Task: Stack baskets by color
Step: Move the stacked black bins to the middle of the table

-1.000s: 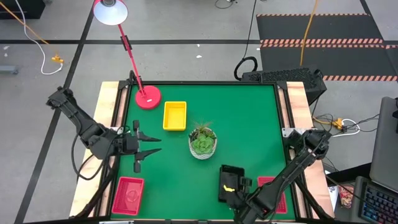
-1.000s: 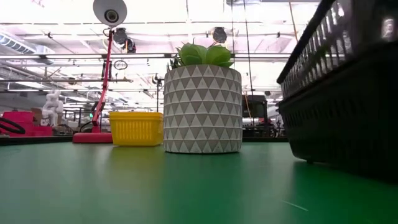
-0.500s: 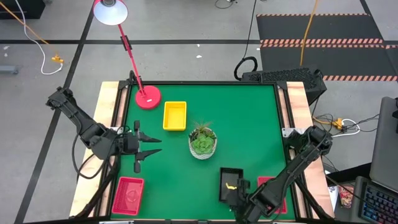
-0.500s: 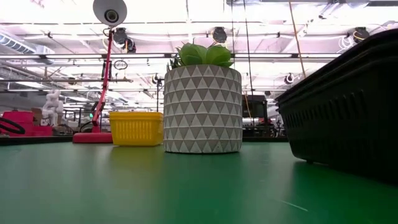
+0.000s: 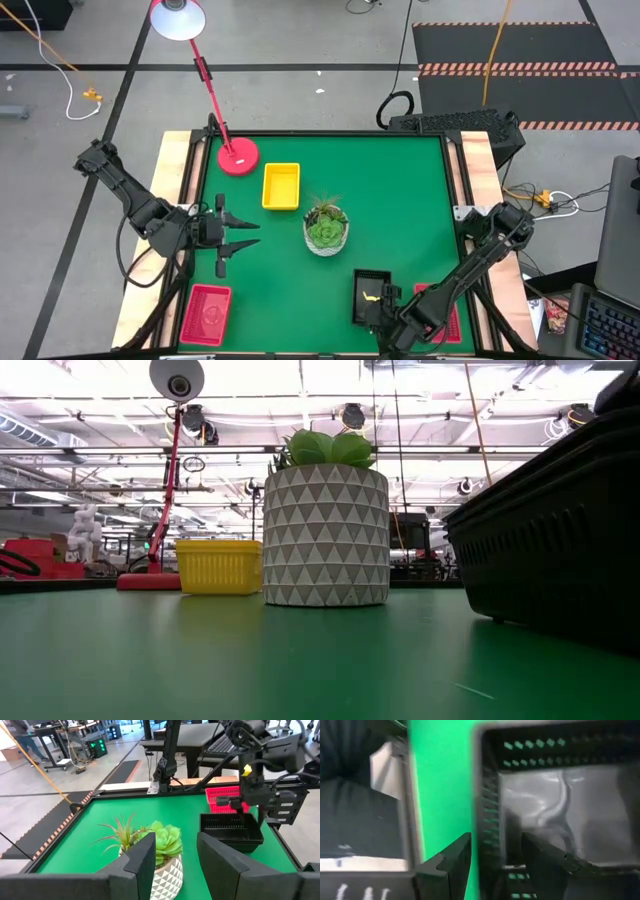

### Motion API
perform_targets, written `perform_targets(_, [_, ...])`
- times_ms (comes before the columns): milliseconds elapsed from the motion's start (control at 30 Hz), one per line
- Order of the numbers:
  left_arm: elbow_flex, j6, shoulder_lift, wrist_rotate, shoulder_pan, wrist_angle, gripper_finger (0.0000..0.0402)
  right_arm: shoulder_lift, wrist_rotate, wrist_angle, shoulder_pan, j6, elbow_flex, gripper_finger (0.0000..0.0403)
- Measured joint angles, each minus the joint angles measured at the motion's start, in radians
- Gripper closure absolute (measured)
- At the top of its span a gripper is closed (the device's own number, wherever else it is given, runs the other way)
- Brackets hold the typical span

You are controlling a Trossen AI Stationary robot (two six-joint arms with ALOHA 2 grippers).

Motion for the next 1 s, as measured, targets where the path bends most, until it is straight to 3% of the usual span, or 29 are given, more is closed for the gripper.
perform_targets(533, [0.000, -0.017, 0.000, 0.000, -0.004, -0.006, 0.0254, -0.002, 0.012, -0.110, -0.166, -0.172, -0.131, 0.0238])
perform_targets(800, [0.000, -0.019, 0.000, 0.000, -0.004, -0.010, 0.0254, -0.014, 0.060, -0.322, -0.268, -0.285, -0.147, 0.0287])
perform_targets(1000, [0.000, -0.037, 0.000, 0.000, -0.004, -0.026, 0.0254, -0.089, 0.111, -0.365, -0.339, -0.365, -0.147, 0.0311])
